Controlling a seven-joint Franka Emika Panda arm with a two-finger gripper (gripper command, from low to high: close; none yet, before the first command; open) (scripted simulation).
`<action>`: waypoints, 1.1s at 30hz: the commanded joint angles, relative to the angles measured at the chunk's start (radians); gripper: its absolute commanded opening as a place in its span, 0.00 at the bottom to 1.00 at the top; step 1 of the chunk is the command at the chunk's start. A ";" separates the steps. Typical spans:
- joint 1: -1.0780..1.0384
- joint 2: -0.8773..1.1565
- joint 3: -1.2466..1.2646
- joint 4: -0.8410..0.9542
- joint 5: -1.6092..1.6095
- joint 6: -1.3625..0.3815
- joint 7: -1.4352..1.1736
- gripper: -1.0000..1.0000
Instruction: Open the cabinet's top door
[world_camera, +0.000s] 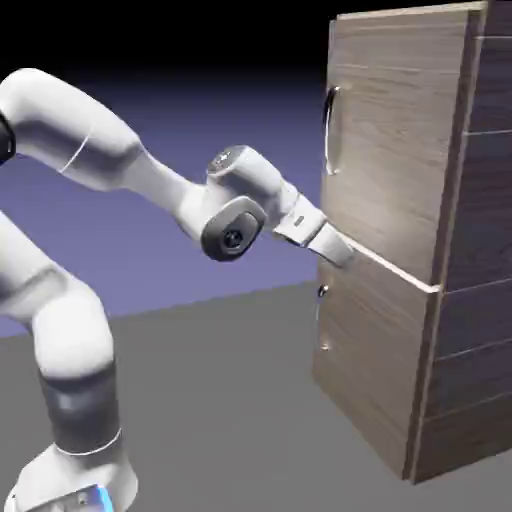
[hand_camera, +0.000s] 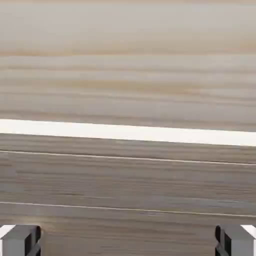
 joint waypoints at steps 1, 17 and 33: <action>-0.025 -0.025 0.019 0.004 0.044 -0.015 -0.017 0.50; -0.429 -0.419 0.320 0.076 0.740 -0.247 -0.283 0.50; -0.832 -0.814 0.621 0.147 1.435 -0.479 -0.550 0.50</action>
